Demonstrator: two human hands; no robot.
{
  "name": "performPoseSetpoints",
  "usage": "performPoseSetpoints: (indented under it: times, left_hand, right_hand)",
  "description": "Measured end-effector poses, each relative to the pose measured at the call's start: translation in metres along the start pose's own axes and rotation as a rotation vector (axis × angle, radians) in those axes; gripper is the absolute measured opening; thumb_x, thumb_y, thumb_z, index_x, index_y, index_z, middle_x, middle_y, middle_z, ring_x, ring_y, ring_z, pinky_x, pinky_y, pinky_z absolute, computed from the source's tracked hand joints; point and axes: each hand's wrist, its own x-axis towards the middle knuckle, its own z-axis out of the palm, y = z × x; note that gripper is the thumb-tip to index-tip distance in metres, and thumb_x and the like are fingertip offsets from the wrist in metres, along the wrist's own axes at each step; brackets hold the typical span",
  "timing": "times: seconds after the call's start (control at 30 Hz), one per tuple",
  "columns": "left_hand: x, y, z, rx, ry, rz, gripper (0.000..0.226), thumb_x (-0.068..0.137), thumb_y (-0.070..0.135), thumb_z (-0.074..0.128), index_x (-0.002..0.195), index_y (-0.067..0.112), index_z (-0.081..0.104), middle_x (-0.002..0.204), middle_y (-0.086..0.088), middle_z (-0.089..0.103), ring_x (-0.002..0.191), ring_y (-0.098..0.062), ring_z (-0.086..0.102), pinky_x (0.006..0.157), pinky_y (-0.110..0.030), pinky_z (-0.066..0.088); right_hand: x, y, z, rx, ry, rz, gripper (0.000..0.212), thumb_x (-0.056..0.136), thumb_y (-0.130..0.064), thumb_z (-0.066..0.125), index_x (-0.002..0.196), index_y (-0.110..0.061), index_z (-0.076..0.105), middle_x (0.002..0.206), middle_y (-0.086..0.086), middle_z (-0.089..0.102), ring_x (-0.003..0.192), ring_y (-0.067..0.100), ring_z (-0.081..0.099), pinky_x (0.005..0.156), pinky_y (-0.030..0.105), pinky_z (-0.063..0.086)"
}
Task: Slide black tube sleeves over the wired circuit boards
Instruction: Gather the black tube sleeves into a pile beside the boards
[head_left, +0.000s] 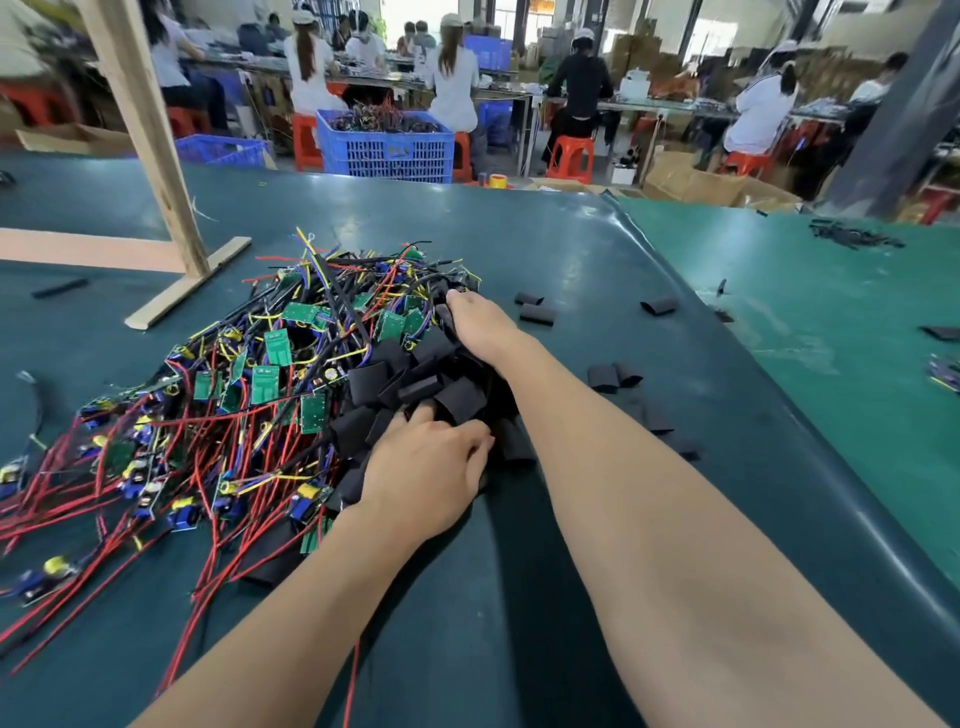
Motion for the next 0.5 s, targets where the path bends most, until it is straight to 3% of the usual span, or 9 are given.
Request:
performPoseSetpoints:
  times: [0.1,0.3,0.4,0.47,0.5]
  left_hand:
    - [0.003,-0.001,-0.007,-0.026,-0.067,0.035,0.042,0.099,0.055,0.033,0.127,0.036,0.057,0.1,0.001,0.07,0.112,-0.024,0.047,0.089,-0.035,0.029]
    - [0.007,0.019,-0.02,0.029,-0.045,0.169,0.049,0.092,0.067,0.036,0.115,0.035,0.065,0.11,0.01,0.065,0.124,-0.02,0.044,0.093,-0.036,0.027]
    - [0.006,0.025,-0.023,0.016,-0.001,0.168,0.045,0.094,0.063,0.037,0.109,0.033,0.068,0.112,0.012,0.063,0.125,-0.016,0.042,0.094,-0.035,0.023]
    - [0.001,0.028,-0.024,0.012,0.016,0.146,0.044,0.094,0.062,0.038,0.105,0.032,0.069,0.111,0.012,0.063,0.126,-0.014,0.041,0.105,-0.04,0.018]
    - [-0.001,0.029,-0.024,0.017,0.01,0.131,0.045,0.094,0.061,0.038,0.104,0.031,0.069,0.111,0.012,0.063,0.128,-0.013,0.041,0.111,-0.044,0.013]
  right_hand:
    - [-0.003,0.008,-0.011,-0.012,0.084,-0.004,0.052,0.104,-0.042,0.024,0.14,-0.016,0.049,0.15,0.013,0.044,0.136,0.031,0.04,0.106,0.036,0.03]
    - [-0.015,0.043,-0.061,-0.104,0.172,0.028,0.058,0.102,-0.05,0.032,0.152,-0.021,0.035,0.158,-0.001,0.034,0.144,0.024,0.031,0.115,0.034,0.024]
    - [-0.028,0.07,-0.092,-0.201,0.244,0.063,0.051,0.101,-0.045,0.035,0.133,-0.011,0.055,0.141,0.011,0.053,0.123,0.03,0.05,0.097,0.036,0.038]
    - [-0.045,0.098,-0.113,-0.288,0.273,0.109,0.047,0.1,-0.042,0.036,0.109,-0.003,0.061,0.118,0.017,0.064,0.099,0.031,0.055,0.081,0.037,0.041]
    - [-0.056,0.112,-0.12,-0.324,0.27,0.14,0.047,0.101,-0.042,0.035,0.108,-0.003,0.061,0.115,0.015,0.064,0.098,0.031,0.056,0.08,0.037,0.041]
